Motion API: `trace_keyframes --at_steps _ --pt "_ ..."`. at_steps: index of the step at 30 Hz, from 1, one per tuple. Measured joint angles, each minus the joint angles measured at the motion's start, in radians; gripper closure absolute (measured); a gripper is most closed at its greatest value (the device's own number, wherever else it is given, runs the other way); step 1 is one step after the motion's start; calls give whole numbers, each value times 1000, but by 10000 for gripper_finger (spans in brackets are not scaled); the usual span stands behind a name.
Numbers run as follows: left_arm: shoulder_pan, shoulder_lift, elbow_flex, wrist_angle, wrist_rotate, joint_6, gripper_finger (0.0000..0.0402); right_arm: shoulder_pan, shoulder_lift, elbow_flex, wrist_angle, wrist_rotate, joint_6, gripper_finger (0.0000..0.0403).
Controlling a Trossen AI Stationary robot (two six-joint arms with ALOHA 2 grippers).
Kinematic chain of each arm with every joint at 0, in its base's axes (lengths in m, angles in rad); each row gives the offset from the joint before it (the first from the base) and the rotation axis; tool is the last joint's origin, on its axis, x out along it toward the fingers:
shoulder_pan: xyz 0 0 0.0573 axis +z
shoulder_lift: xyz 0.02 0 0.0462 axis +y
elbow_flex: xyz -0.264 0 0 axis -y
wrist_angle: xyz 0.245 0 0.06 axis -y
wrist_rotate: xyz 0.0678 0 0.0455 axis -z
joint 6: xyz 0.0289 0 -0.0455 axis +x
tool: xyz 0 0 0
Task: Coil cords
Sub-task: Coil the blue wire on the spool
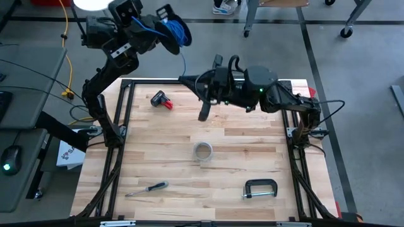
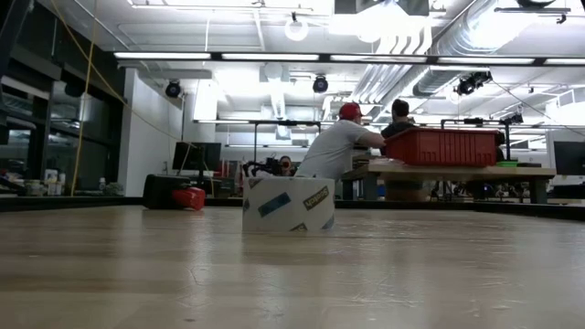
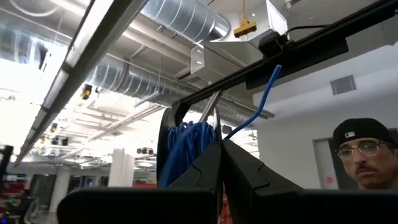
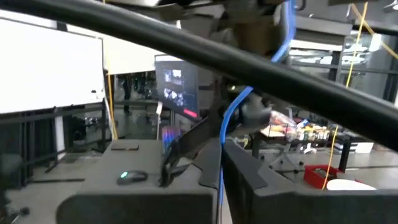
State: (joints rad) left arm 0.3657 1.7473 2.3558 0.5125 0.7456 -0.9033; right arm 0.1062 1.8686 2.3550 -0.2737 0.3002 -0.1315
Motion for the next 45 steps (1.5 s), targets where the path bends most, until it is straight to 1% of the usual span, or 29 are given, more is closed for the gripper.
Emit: trace_keyframes --at_steps 6,8,10,13,16,20,23,28,32,37,42,45 --pt "92 -45 0 -6 2 -3 397 74 -40 0 -81 73 -8 402" --pt "128 -70 0 -55 5 -29 397 93 -59 0 -94 95 -11 402" --pt "158 -95 0 -143 14 -44 397 112 -79 0 -103 111 -20 402" --pt "188 -133 0 -319 42 -28 397 136 -102 0 -103 113 -27 403" --pt "206 -171 0 -498 48 1 397 152 -117 0 -104 128 -42 403" --pt "220 -208 0 -749 85 -13 397 160 -132 0 -89 137 -75 403" --pt "221 -223 0 -932 91 -2 397 159 -133 0 -63 137 -105 403" --pt "198 -228 0 -1096 97 11 397 144 -133 0 -42 111 -131 403" --pt "161 -213 0 -1127 134 -28 397 129 -132 0 -35 110 -136 403" --pt "94 -190 0 -1115 178 -90 397 106 -132 0 -29 102 -135 403" --pt "9 -157 1 -1104 188 -111 397 65 -132 0 -29 16 -97 403" --pt "-41 -122 0 -1045 189 -142 397 34 -132 0 -28 -48 -64 403"
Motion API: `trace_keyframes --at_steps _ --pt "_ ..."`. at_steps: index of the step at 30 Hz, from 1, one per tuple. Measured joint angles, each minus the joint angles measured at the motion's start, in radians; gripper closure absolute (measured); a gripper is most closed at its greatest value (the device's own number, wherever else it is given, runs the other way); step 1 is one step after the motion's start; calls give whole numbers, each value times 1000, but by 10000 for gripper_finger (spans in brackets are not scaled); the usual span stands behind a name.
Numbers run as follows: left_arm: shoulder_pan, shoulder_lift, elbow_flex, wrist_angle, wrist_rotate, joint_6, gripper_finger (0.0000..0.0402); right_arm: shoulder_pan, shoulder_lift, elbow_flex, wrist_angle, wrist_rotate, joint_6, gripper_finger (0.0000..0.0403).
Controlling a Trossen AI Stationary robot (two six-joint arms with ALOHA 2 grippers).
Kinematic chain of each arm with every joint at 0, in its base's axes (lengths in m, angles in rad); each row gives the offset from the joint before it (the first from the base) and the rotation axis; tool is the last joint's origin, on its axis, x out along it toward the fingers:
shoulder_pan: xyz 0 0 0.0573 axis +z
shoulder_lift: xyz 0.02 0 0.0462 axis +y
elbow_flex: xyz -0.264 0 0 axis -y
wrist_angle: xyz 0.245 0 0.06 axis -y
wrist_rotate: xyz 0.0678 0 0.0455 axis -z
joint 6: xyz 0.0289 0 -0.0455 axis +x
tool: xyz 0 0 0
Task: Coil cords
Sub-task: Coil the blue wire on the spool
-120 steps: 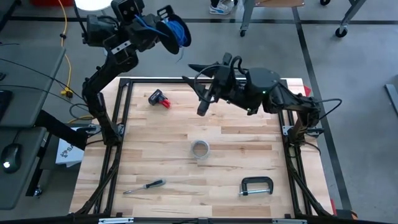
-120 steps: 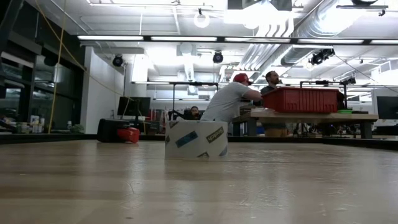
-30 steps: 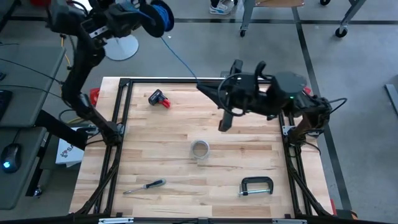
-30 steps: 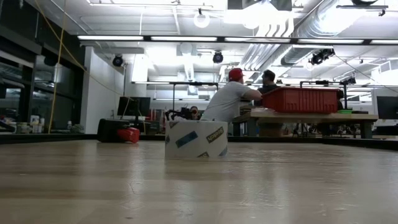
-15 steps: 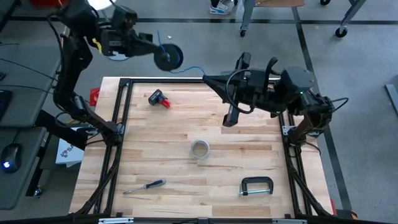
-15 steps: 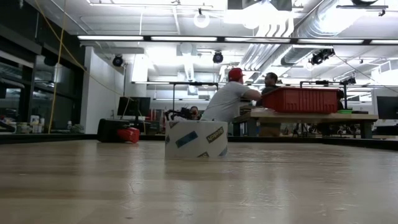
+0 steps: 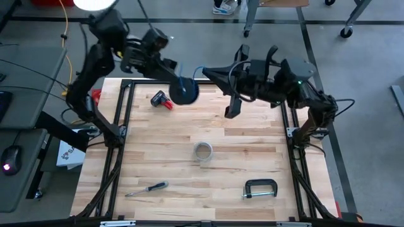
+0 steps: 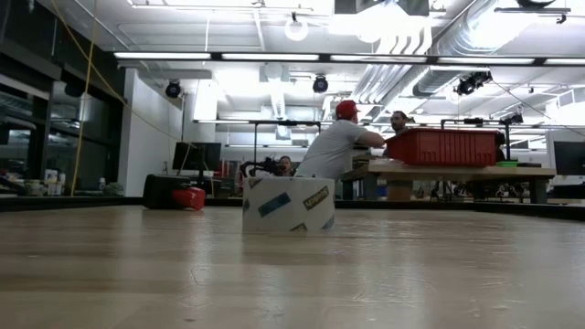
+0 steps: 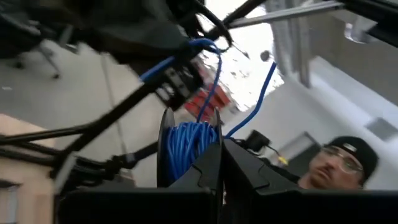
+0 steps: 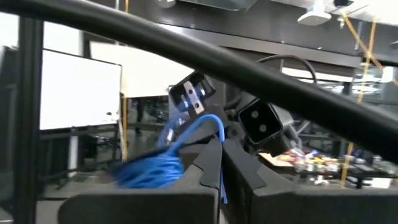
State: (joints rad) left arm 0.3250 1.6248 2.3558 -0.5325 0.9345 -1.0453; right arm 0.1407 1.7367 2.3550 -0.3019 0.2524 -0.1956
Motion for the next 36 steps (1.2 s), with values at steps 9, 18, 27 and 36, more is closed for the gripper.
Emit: trace_keyframes --at_steps 9,18,27,36 --pt "-85 119 0 479 65 -262 397 -47 2 0 -24 -98 36 403" --pt "-112 221 0 862 26 -393 397 -55 12 0 -19 -175 78 403" --pt "-98 230 -1 1022 -88 -183 397 -56 14 1 -2 -200 161 403" --pt "-113 228 0 1089 -236 150 397 -56 66 0 75 -201 199 402"
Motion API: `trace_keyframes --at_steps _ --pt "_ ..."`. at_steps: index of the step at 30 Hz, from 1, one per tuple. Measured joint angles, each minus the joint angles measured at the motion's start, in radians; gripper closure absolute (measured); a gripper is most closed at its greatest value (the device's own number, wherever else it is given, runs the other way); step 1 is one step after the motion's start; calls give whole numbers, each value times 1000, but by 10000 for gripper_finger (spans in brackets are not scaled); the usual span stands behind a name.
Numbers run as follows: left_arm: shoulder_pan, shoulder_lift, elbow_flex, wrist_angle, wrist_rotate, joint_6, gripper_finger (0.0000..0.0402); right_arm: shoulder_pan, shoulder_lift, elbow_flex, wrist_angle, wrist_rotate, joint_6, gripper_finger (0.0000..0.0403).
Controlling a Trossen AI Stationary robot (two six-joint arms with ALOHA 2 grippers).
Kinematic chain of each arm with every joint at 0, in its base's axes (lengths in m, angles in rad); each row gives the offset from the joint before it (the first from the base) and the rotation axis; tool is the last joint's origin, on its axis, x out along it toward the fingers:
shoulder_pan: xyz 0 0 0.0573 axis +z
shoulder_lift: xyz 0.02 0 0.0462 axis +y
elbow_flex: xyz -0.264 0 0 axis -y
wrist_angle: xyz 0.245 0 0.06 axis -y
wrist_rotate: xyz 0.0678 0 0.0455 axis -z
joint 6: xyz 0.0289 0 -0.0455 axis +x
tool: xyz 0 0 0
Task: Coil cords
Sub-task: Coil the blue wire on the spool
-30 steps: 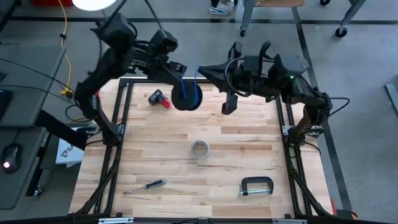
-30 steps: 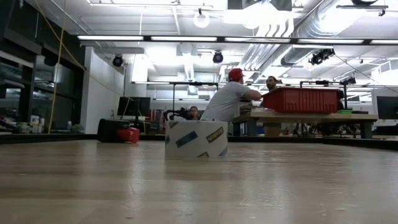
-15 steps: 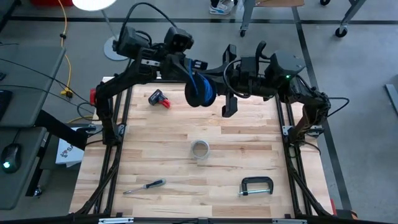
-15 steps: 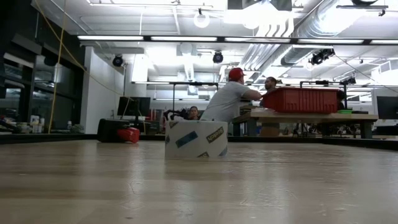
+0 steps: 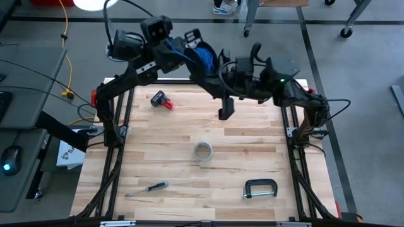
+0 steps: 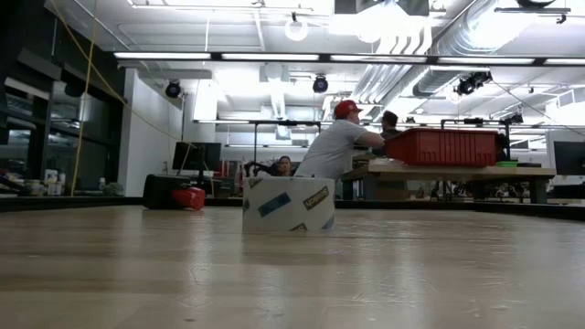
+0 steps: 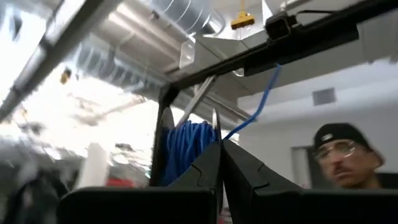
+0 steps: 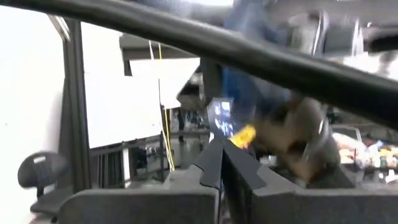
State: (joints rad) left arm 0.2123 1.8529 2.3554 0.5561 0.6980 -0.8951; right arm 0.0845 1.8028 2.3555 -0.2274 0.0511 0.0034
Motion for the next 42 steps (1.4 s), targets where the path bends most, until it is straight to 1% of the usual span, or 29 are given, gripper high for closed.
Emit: trace_keyframes --at_steps 2,4,7,11,17,19,22,25,27,30,33,35,38,42 --pt "0 -1 1 4 -22 62 397 0 8 -2 -9 0 3 402" --pt "0 -1 1 24 -40 79 397 0 9 -3 -22 0 19 402" --pt "14 -3 1 55 -32 67 397 2 2 -2 -22 -1 19 402" --pt "45 -30 1 46 6 54 397 17 -6 -1 -26 -1 18 402" --pt "77 -80 1 46 16 44 397 23 -10 -1 -22 -3 15 402" --pt "84 -95 1 40 16 49 397 23 -10 -1 -15 11 16 402" --pt "84 -111 1 10 16 42 397 23 -10 -1 -13 72 15 394" --pt "80 -117 1 -29 17 27 397 23 -10 -1 14 87 -5 364" --pt "74 -117 1 -63 17 25 397 23 -10 -1 36 103 -11 330" --pt "69 -117 1 -102 18 40 397 23 0 0 63 158 -11 268" --pt "69 -116 1 -116 18 58 397 23 14 0 56 161 -11 211" --pt "69 -117 1 -115 17 59 397 22 25 0 54 162 -12 185" --pt "69 -117 1 -116 17 60 397 22 34 0 59 167 -36 169" --pt "69 -117 1 -116 17 60 397 20 52 0 57 175 -55 171"
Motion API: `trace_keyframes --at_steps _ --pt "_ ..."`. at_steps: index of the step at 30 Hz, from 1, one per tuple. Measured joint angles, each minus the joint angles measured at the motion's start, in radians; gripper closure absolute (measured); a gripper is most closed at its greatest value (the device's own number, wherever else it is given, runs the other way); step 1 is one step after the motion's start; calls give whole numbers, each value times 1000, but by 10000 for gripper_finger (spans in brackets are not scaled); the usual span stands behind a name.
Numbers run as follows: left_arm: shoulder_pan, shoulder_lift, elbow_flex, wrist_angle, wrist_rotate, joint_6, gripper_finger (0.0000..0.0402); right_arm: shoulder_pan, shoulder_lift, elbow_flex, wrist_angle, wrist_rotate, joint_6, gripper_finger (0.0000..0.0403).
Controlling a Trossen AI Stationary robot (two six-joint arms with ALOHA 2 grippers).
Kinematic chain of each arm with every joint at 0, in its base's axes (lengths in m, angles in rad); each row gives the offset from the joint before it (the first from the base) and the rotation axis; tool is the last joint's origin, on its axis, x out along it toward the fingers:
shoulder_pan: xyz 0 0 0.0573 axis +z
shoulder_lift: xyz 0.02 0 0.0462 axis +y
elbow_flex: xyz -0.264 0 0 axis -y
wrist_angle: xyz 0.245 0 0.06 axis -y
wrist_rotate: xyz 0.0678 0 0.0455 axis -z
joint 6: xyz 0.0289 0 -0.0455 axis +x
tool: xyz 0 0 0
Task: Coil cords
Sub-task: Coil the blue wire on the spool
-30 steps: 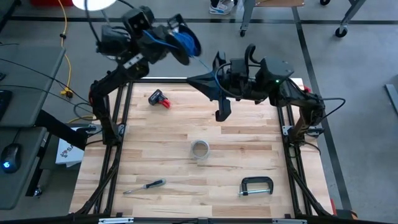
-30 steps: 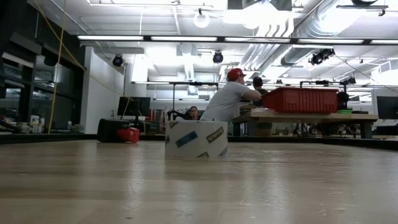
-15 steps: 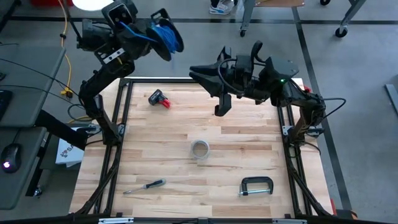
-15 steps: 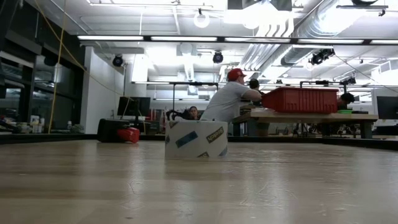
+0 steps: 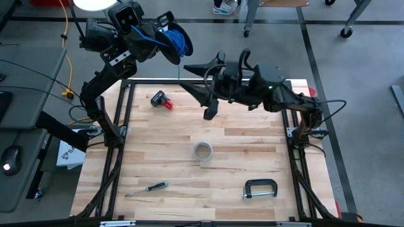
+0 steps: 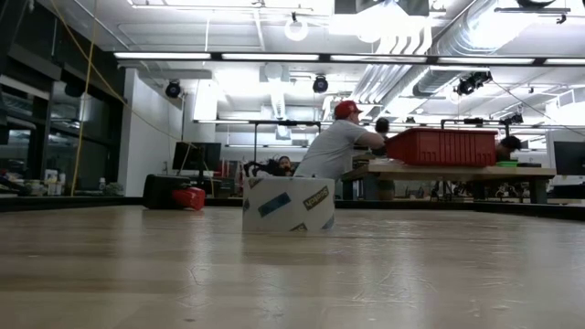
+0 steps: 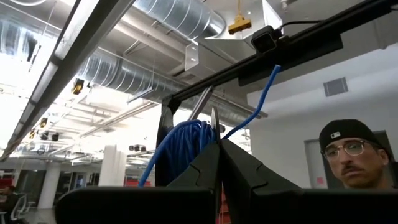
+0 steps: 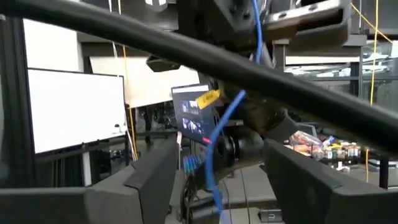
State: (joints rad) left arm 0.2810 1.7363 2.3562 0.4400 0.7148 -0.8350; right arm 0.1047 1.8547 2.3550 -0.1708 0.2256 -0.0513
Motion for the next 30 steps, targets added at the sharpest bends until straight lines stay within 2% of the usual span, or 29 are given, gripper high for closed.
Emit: trace_keyframes --at_steps 6,19,21,26,30 --pt "0 0 0 -2 -1 1 397 0 16 0 6 0 2 204" --pt "0 0 0 -2 0 2 397 2 19 0 17 7 -2 214" --pt "0 0 0 -2 0 2 397 2 19 0 16 7 -2 231" --pt "0 0 0 -2 0 2 397 2 19 0 16 7 19 308" --pt "0 0 0 -2 0 2 397 1 19 0 18 7 12 338"
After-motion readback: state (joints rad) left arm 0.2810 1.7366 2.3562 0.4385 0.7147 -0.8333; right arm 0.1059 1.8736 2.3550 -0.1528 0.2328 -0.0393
